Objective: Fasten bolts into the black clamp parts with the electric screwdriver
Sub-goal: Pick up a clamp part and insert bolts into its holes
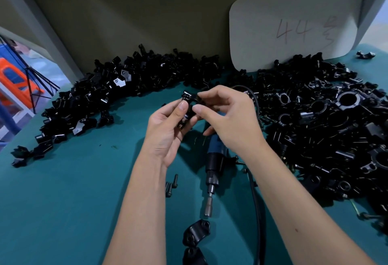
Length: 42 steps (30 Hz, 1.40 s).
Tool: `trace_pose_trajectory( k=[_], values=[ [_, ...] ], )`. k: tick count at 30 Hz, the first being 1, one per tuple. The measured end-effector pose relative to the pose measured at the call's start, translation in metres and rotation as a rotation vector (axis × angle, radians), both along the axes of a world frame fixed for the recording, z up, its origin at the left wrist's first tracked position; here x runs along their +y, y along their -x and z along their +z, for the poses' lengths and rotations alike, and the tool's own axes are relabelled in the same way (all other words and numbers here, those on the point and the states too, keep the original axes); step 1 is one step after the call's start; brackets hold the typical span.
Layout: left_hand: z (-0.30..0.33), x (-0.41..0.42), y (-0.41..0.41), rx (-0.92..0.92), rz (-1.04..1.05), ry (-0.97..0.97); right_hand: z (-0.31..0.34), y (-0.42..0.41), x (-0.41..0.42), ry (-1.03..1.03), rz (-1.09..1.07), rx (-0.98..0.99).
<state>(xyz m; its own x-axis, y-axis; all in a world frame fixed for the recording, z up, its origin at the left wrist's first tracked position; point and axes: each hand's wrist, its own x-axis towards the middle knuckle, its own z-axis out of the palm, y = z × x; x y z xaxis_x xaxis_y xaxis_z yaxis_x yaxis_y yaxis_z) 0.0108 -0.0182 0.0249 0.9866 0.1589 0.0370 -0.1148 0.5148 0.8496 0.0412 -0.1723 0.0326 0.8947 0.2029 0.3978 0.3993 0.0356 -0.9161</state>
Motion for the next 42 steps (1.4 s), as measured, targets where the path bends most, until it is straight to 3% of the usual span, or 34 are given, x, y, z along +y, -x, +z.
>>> trace_pose_trajectory(
  k=[5, 12, 18, 30, 37, 39, 42],
  values=[
    [0.001, 0.007, 0.002, -0.014, -0.021, -0.034, 0.001, 0.001, 0.001, 0.072, -0.011, -0.079],
    [-0.002, -0.010, -0.006, 0.033, -0.036, 0.025, 0.004, -0.007, -0.023, 0.030, 0.066, 0.043],
    [0.000, -0.028, -0.009, 0.013, -0.053, 0.060, 0.017, -0.014, -0.044, 0.178, 0.048, 0.032],
    [0.007, -0.040, -0.009, 0.081, -0.118, 0.108, 0.020, -0.017, -0.060, 0.150, 0.065, 0.035],
    [0.005, -0.040, -0.012, 0.097, -0.051, 0.082, 0.021, -0.017, -0.064, 0.212, 0.011, 0.076],
    [0.004, -0.036, -0.014, 0.109, 0.006, 0.102, 0.019, -0.022, -0.065, 0.372, -0.143, 0.070],
    [0.002, -0.027, -0.015, 0.113, 0.085, 0.119, 0.008, -0.023, -0.059, 0.894, -0.277, -0.026]
  ],
)
